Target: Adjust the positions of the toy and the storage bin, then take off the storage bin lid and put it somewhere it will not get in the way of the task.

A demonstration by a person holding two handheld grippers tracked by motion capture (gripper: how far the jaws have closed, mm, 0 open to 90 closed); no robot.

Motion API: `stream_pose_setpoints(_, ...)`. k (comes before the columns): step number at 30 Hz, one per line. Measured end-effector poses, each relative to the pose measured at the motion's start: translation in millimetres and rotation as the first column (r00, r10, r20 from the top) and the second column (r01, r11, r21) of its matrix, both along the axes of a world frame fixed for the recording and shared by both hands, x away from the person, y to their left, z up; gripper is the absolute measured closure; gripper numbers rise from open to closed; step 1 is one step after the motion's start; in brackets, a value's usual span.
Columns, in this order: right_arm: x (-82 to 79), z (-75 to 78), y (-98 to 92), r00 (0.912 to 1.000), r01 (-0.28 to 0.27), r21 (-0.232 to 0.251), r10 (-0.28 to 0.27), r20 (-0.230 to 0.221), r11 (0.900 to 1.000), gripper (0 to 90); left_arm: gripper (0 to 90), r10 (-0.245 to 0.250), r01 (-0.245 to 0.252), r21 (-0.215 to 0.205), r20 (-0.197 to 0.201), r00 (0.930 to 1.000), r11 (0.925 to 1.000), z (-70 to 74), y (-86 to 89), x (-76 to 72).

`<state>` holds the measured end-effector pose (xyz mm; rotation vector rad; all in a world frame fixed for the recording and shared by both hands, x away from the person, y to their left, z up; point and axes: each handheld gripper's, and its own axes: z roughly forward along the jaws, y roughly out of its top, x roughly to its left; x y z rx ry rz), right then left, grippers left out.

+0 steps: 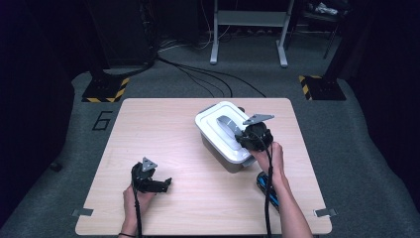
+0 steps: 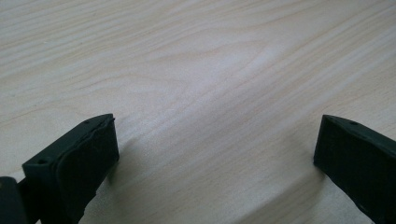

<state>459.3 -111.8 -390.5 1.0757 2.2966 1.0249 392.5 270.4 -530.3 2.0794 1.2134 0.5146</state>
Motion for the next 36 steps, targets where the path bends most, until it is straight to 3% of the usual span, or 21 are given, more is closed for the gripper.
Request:
stream_pose_setpoints(26, -1.2, 1.6, -1.3, 0.9998, 0.002, 0.001, -0.002, -0.02, 1.0, 66.5, 0.0, 0.007, -0.007, -0.002, 0.0, 1.0, 1.0, 0.0, 0.1, 0.0)
stream_pose_setpoints(27, -0.5, 2.2, -1.3, 0.9998, -0.001, -0.004, 0.001, -0.017, 1.0, 58.4, 0.1, 0.006, -0.006, -0.001, -0.001, 1.0, 1.0, 0.0, 0.2, 0.1)
stream_pose_setpoints(28, -0.5, 2.2, -1.3, 0.9998, -0.001, -0.004, 0.001, -0.017, 1.0, 58.4, 0.0, 0.006, -0.006, -0.001, -0.001, 1.0, 1.0, 0.0, 0.2, 0.1)
stream_pose_setpoints(29, 0.2, 3.7, -1.8, 0.9996, 0.013, 0.005, -0.013, -0.023, 1.0, 45.5, 0.0, 0.009, -0.009, -0.005, 0.001, 1.0, 0.9999, -0.2, -0.1, 0.1)
stream_pose_setpoints(30, 0.2, 3.7, -1.8, 0.9996, 0.013, 0.005, -0.013, -0.023, 1.0, 45.5, 0.0, 0.009, -0.009, -0.005, 0.001, 1.0, 0.9999, -0.2, -0.1, 0.1)
stream_pose_setpoints(31, 2.5, 5.7, -1.8, 0.9997, 0.014, 0.014, -0.013, -0.022, 1.0, 36.1, 0.0, 0.006, -0.006, -0.001, -0.001, 1.0, 1.0, 0.0, 0.2, 0.1)
stream_pose_setpoints(36, 7.8, 14.0, 5.0, 0.9998, 0.017, 0.003, -0.017, -0.013, 1.0, 27.3, 0.1, 0.009, -0.009, -0.005, 0.001, 1.0, 0.9999, -0.2, -0.1, 0.1)
